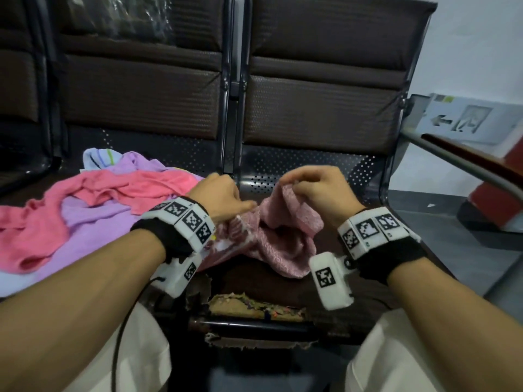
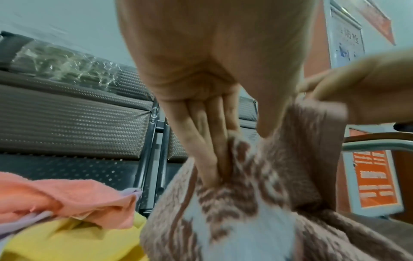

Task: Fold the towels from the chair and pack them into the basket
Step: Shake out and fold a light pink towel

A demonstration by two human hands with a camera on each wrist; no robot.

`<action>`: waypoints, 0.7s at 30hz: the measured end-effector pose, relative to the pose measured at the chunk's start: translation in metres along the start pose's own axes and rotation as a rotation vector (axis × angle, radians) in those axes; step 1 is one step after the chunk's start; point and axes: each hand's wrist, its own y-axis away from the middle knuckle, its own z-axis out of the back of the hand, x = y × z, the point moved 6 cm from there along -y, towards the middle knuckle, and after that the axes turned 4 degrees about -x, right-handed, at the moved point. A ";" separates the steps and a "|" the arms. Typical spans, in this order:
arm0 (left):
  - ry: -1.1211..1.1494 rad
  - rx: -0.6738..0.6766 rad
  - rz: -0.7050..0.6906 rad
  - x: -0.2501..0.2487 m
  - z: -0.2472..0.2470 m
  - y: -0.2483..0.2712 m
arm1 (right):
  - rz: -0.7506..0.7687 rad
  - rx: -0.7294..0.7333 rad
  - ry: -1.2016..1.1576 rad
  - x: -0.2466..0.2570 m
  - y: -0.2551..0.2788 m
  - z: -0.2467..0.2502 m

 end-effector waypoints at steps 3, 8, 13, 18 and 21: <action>0.094 -0.205 0.134 0.011 0.024 -0.007 | -0.009 -0.082 -0.209 0.005 -0.003 0.003; 0.351 -0.203 0.090 0.000 0.036 -0.007 | -0.075 -0.042 -0.059 -0.008 -0.003 -0.001; 0.820 0.012 -0.069 -0.028 0.032 0.000 | 0.035 -0.049 0.119 -0.003 -0.002 0.003; 0.962 0.009 -0.005 -0.030 0.036 0.005 | 0.122 0.294 0.320 0.008 0.012 -0.027; 0.982 -0.015 0.035 -0.027 0.036 0.005 | 0.166 0.248 0.358 0.014 0.014 -0.034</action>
